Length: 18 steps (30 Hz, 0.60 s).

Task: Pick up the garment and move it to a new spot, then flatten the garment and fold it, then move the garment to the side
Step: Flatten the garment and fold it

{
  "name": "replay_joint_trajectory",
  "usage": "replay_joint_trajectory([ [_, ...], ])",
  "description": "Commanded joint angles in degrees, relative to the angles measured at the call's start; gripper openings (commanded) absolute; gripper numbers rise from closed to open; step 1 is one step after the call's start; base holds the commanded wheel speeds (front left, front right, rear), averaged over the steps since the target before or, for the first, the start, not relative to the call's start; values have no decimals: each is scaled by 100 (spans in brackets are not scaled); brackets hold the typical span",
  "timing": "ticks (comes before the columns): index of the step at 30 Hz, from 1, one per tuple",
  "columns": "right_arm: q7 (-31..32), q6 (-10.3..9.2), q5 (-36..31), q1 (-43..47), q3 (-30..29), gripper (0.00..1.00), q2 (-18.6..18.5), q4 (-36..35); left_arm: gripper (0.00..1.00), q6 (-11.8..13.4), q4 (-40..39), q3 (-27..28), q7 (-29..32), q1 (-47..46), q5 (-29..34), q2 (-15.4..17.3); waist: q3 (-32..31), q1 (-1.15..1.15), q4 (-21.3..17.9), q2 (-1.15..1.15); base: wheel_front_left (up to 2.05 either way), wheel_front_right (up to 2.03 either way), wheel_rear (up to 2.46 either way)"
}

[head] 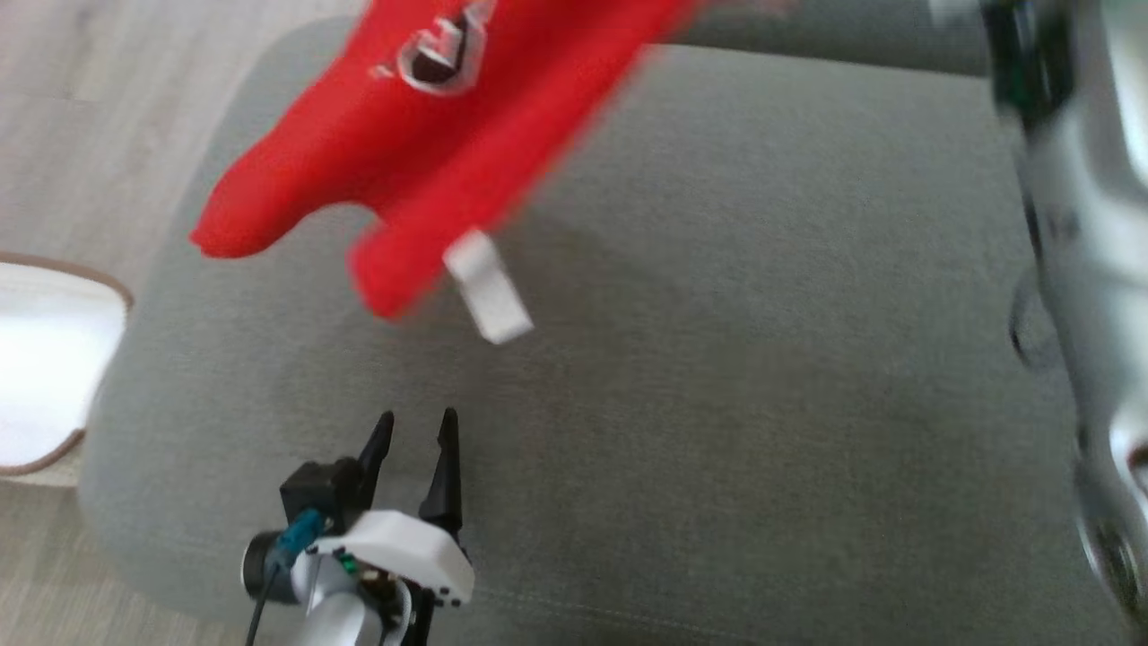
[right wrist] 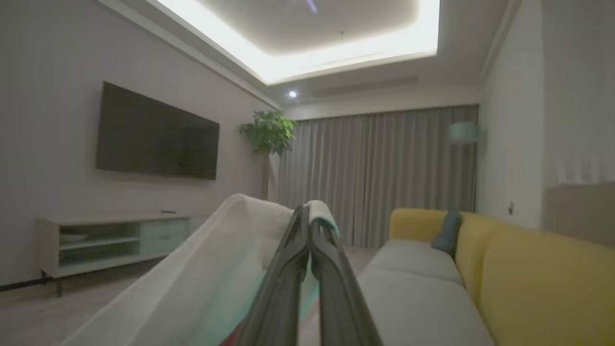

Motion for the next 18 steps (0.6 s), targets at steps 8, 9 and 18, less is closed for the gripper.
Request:
replay_joint_trajectory([
  [8, -28, -5, 30, 2223, -627, 0, -473, 453, 100, -77, -135, 82, -70, -579, 139, 17, 416, 0, -532, 0, 0, 0, 0],
  [9, -28, -5, 22, 2454, -666, 0, -450, 441, 100, -76, -131, 101, -70, -596, 137, 17, 429, 0, -589, 0, 0, 0, 0],
  [18, -28, -5, -194, 3633, -1059, 100, 143, -76, 100, -198, 73, 187, -70, -601, 79, 17, 383, 0, -1265, 0, 0, 0, 0],
])
